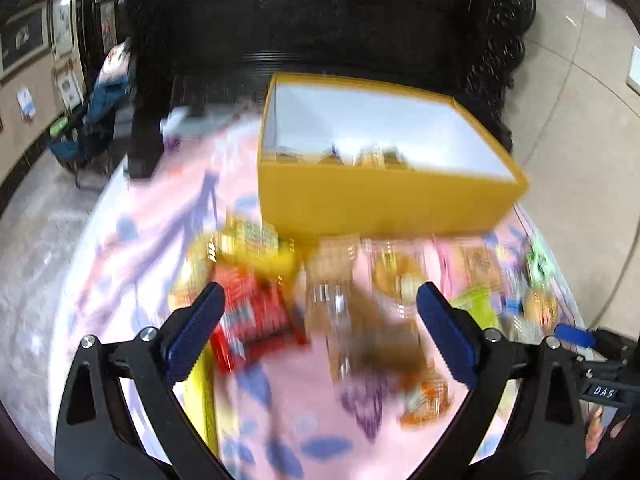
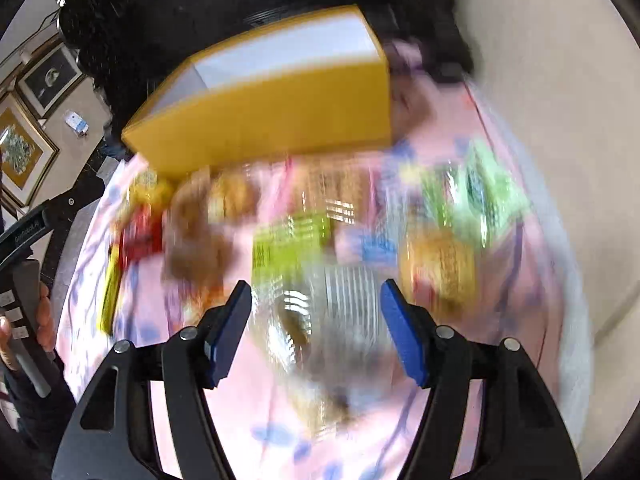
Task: Organize snacks
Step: 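Grasp the yellow bar with the left tool while the right tool grasps the printed clear bag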
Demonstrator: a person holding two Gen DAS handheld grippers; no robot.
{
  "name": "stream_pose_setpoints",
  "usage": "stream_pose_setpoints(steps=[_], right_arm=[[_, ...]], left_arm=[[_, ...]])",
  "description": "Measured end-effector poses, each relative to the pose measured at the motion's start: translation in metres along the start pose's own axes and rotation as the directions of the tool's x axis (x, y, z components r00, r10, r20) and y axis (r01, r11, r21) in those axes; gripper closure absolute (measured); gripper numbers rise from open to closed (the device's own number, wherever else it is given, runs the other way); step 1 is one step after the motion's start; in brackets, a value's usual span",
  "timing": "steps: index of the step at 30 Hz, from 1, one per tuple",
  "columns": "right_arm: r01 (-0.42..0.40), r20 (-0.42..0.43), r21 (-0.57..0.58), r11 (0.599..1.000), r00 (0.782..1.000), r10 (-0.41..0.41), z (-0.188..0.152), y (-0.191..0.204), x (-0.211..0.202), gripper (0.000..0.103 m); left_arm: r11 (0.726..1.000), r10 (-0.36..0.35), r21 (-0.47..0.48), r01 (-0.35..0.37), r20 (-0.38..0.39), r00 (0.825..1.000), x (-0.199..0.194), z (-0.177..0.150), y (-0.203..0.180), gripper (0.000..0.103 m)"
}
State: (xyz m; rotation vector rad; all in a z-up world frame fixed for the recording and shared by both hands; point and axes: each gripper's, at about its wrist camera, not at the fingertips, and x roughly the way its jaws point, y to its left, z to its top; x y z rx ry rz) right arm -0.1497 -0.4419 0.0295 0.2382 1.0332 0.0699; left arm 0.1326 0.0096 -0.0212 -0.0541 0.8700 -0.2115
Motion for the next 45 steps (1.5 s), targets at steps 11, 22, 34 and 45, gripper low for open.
stream_pose_setpoints(steps=[11,22,34,45], right_arm=[[0.007,0.014,0.181,0.983,1.000,-0.009,-0.011,-0.033,0.042,0.031],[0.023,0.106,0.117,0.993,0.994,-0.035,-0.024,-0.024,0.042,0.060],[-0.075,0.192,-0.013,0.997,0.979,0.076,-0.029,0.024,-0.007,0.060],[-0.128,0.132,-0.046,0.991,0.982,0.133,-0.038,0.046,0.001,0.060]], left_arm=[[0.997,-0.013,-0.074,0.011,-0.036,0.999,-0.022,-0.068,0.024,0.005],[0.992,0.059,-0.113,-0.063,-0.034,0.998,-0.049,-0.082,0.068,0.005],[0.980,0.110,-0.149,-0.129,-0.131,0.985,0.003,-0.097,0.083,0.006],[0.981,0.137,-0.122,-0.153,-0.133,0.982,0.019,-0.113,0.082,0.061]])
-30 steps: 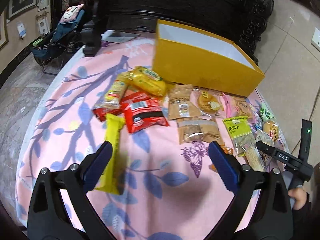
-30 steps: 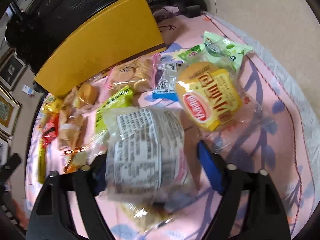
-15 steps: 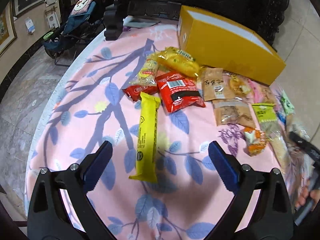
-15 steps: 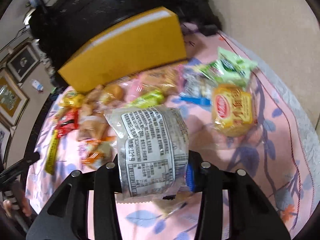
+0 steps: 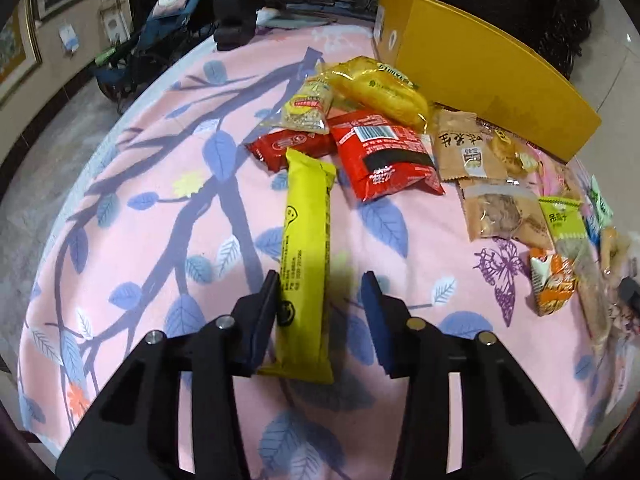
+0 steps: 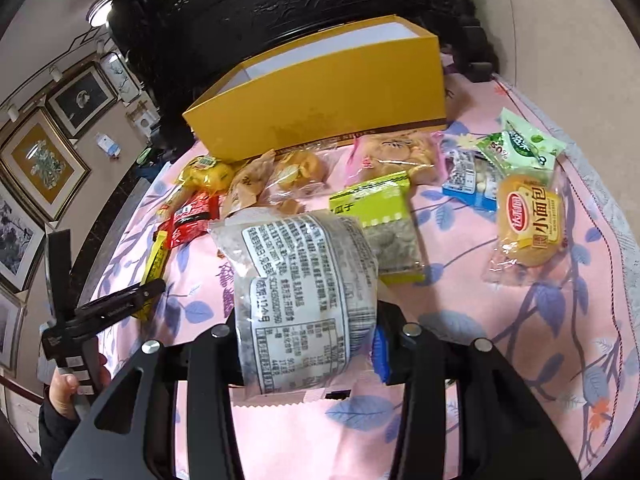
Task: Organize snacks
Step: 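Grasp the yellow bar with the left tool while the right tool grasps the printed clear bag, then carry both items into the yellow box and open both tools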
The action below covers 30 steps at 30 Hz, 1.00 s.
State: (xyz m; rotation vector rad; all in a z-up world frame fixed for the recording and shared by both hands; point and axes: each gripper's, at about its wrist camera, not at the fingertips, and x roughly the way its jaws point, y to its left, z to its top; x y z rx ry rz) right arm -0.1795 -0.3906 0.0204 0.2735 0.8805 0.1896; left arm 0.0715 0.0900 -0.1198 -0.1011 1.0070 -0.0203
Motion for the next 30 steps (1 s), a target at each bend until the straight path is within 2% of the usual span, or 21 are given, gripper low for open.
stream_pose_setpoints(steps=[1,3,5,10,17,23,30], right_arm=[[0.000,0.000,-0.001,1.000,1.000,0.000,-0.001,0.001,-0.001,0.060],[-0.001,0.001,-0.002,1.000,1.000,0.001,-0.002,0.002,-0.003,0.060],[0.001,0.004,-0.008,1.000,1.000,-0.001,-0.004,0.004,-0.006,0.060],[-0.002,0.011,-0.012,1.000,1.000,0.003,-0.010,0.008,-0.014,0.060],[-0.006,0.020,-0.026,1.000,1.000,0.007,-0.015,0.015,-0.021,0.060],[-0.009,0.016,-0.034,0.999,1.000,0.010,-0.016,0.018,-0.021,0.060],[-0.004,0.031,-0.050,0.999,1.000,0.005,-0.002,0.019,-0.020,0.060]], left_arm=[[1.000,0.012,0.009,-0.012,0.009,1.000,0.000,-0.001,-0.002,0.063],[0.997,0.069,0.032,-0.070,0.021,0.997,-0.001,-0.003,-0.005,0.082],[0.999,0.040,0.013,-0.040,0.013,0.999,-0.003,-0.002,0.000,0.082],[1.000,0.026,0.006,-0.026,0.020,0.999,-0.011,-0.005,0.000,0.082],[0.999,-0.014,0.045,0.009,0.105,0.994,-0.062,-0.007,-0.016,0.082],[0.991,-0.108,0.092,0.095,0.143,0.984,-0.096,-0.006,-0.040,0.082],[0.973,-0.190,0.155,0.170,0.130,0.973,-0.095,0.009,-0.076,0.082]])
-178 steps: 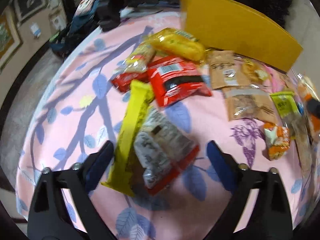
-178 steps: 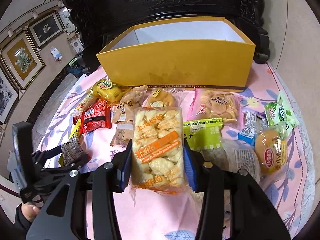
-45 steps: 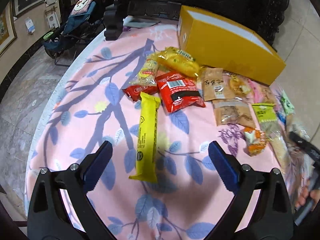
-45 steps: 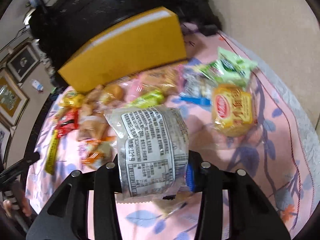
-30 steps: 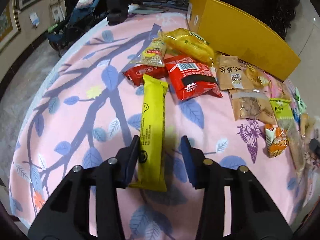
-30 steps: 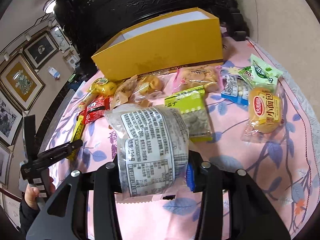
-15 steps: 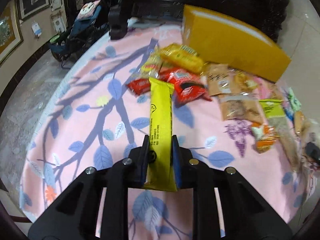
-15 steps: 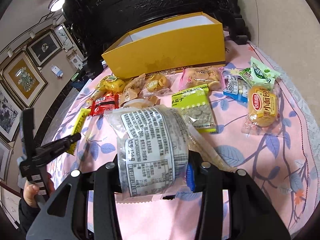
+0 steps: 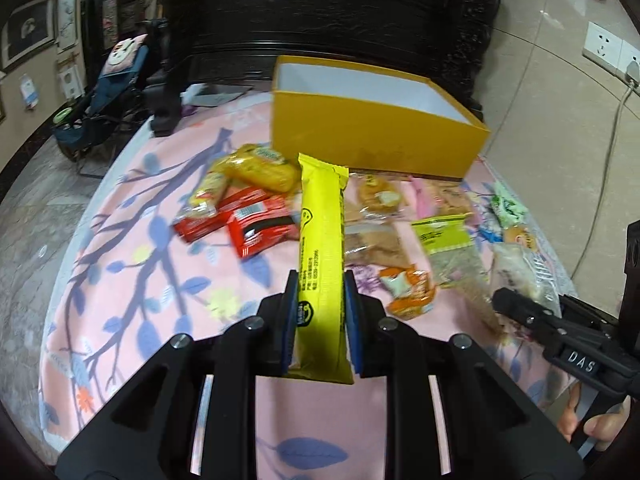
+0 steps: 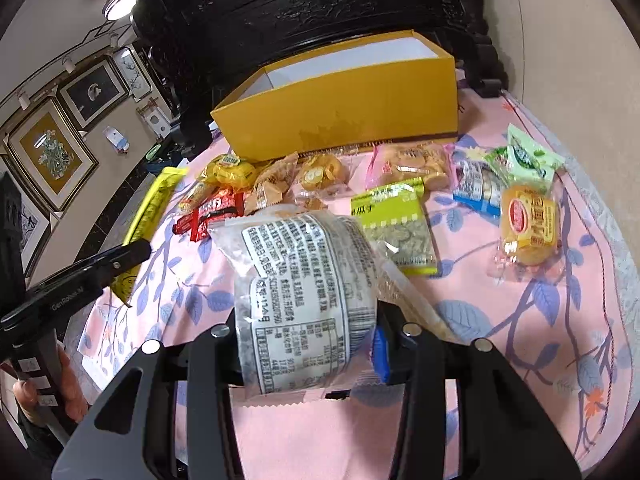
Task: Organize snacks
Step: 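Carry both items into the yellow box and open both tools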
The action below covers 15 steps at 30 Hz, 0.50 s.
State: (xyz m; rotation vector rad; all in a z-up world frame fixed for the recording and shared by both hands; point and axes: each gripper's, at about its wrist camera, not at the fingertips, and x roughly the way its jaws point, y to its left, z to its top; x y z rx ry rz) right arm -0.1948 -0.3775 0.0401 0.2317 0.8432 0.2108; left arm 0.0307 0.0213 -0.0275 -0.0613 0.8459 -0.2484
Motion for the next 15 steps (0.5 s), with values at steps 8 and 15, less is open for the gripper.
stream_pose_setpoints(steps=[8,15], right_arm=[[-0.006,0.044,-0.036,0.999,0.999,0.008,0.064,0.002,0.010,0.060],[-0.015,0.086,0.050,0.999,0.996,0.010,0.173,-0.015,0.048,0.060]], left_arm=[[0.998,-0.037,0.061,0.036,0.016,0.999,0.017,0.064,-0.025,0.082],[0.998,-0.049,0.041,0.049,0.003,0.999,0.062,0.165,-0.039,0.082]])
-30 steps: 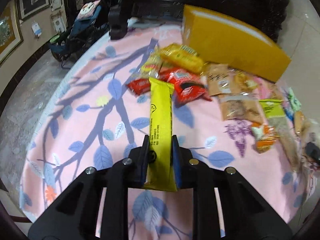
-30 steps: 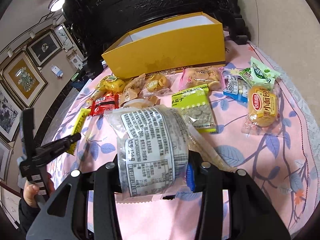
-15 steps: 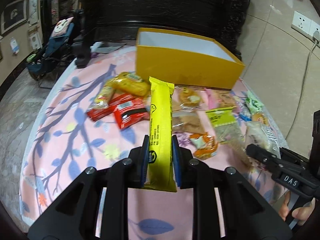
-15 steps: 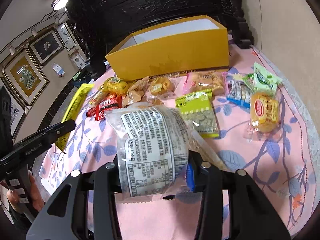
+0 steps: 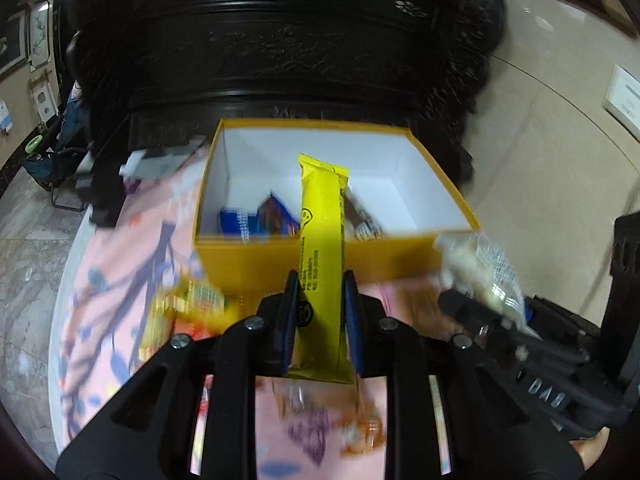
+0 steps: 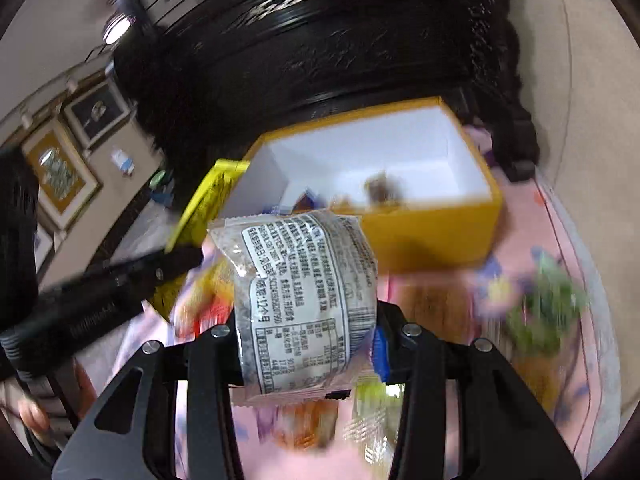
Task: Organize snacks
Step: 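Carry both items into the yellow box and open both tools, then grasp the brown paper pack with the left tool while the right tool grasps the sesame bar bag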
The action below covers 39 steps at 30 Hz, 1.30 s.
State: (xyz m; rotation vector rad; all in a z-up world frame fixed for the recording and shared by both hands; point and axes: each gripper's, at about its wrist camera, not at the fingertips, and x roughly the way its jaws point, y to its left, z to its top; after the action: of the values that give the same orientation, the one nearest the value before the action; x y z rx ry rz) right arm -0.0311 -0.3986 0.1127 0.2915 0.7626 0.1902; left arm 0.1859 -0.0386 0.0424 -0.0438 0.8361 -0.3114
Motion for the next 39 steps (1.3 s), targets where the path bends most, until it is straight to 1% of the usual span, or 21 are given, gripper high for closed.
stream_pose_setpoints(steps=[3,5,7,9,14,15,16,17,18,19,20,22,23,26,29,30,31,33,35,37,39], right_arm=[[0.048,0.011,0.046,0.998,0.999,-0.049,0.041,-0.011,0.027,0.060],[0.063,-0.011,0.068,0.996,0.998,-0.063,0.058,-0.019,0.050,0.060],[0.071,-0.040,0.087,0.994,0.997,-0.068,0.066,-0.027,0.070,0.059],[0.082,-0.050,0.085,0.993,0.996,-0.078,0.068,-0.030,0.080,0.059],[0.095,-0.060,0.076,0.993,0.994,-0.091,0.078,-0.029,0.100,0.058],[0.111,-0.063,0.070,0.991,0.992,-0.107,0.081,-0.028,0.103,0.055],[0.141,-0.068,0.051,0.989,0.988,-0.138,0.084,-0.026,0.108,0.045],[0.162,-0.062,0.039,0.986,0.985,-0.159,0.086,-0.022,0.107,0.039],[0.176,-0.051,0.031,0.984,0.983,-0.175,0.087,-0.021,0.106,0.033],[0.180,-0.042,0.023,0.983,0.983,-0.179,0.087,-0.020,0.103,0.033],[0.174,-0.042,0.014,0.985,0.984,-0.174,0.086,-0.020,0.098,0.033],[0.147,-0.048,0.010,0.989,0.988,-0.146,0.081,-0.021,0.083,0.033],[0.130,-0.050,0.003,0.992,0.990,-0.130,0.076,-0.019,0.074,0.033],[0.073,-0.067,-0.047,0.996,0.995,-0.076,0.044,-0.016,0.039,0.032],[0.021,-0.136,-0.093,0.995,0.990,-0.034,-0.017,-0.021,0.009,0.031],[0.012,-0.180,-0.110,0.994,0.983,-0.032,-0.048,-0.025,0.000,0.031],[0.009,-0.202,-0.117,0.993,0.979,-0.033,-0.062,-0.026,-0.003,0.031],[0.017,-0.268,-0.127,0.992,0.962,-0.051,-0.113,-0.034,-0.015,0.031],[0.036,-0.298,-0.138,0.990,0.952,-0.076,-0.142,-0.038,-0.020,0.031],[0.074,-0.315,-0.182,0.980,0.940,-0.129,-0.167,-0.038,-0.019,0.031],[0.115,-0.318,-0.201,0.973,0.931,-0.176,-0.178,-0.038,-0.011,0.031]], left_arm=[[1.000,-0.009,-0.011,0.009,-0.029,1.000,0.029,0.034,-0.002,0.082],[1.000,0.014,-0.016,-0.015,-0.037,0.999,0.047,0.049,0.000,0.082],[0.999,0.018,-0.033,-0.020,-0.049,0.999,0.062,0.057,0.004,0.082],[0.999,0.012,-0.051,-0.016,-0.066,0.998,0.076,0.061,0.011,0.082],[0.998,0.011,-0.057,-0.015,-0.071,0.997,0.092,0.066,0.020,0.082],[0.998,0.016,-0.054,-0.020,-0.074,0.997,0.094,0.068,0.021,0.076],[0.998,0.027,-0.059,-0.032,-0.080,0.996,0.096,0.070,0.023,0.044],[0.997,0.025,-0.070,-0.031,-0.085,0.996,0.097,0.073,0.025,0.021],[0.996,0.019,-0.086,-0.025,-0.073,0.997,0.096,0.074,0.028,0.004],[0.994,0.025,-0.104,-0.029,-0.033,0.999,0.090,0.073,0.032,0.004],[0.993,0.039,-0.107,-0.040,-0.014,0.999,0.087,0.072,0.034,0.004],[0.994,0.044,-0.101,-0.045,-0.012,0.999,0.079,0.068,0.039,0.004],[0.994,0.043,-0.103,-0.044,-0.012,0.999,0.075,0.064,0.042,0.004],[0.995,0.050,-0.090,-0.049,0.009,0.999,0.050,0.034,0.046,0.004],[0.998,0.055,-0.041,-0.055,0.012,0.998,0.025,-0.016,0.046,0.004],[0.998,0.056,-0.037,-0.056,0.009,0.998,0.020,-0.030,0.046,0.004],[0.998,0.051,-0.033,-0.051,0.003,0.999,0.013,-0.051,0.048,0.004],[0.998,0.044,-0.040,-0.045,-0.021,0.999,0.005,-0.082,0.052,0.004],[0.997,0.034,-0.067,-0.037,-0.048,0.998,-0.003,-0.115,0.060,0.004],[0.994,0.037,-0.104,-0.044,-0.069,0.997,-0.008,-0.136,0.068,0.004],[0.990,0.024,-0.134,-0.035,-0.087,0.996,-0.012,-0.151,0.074,0.004]])
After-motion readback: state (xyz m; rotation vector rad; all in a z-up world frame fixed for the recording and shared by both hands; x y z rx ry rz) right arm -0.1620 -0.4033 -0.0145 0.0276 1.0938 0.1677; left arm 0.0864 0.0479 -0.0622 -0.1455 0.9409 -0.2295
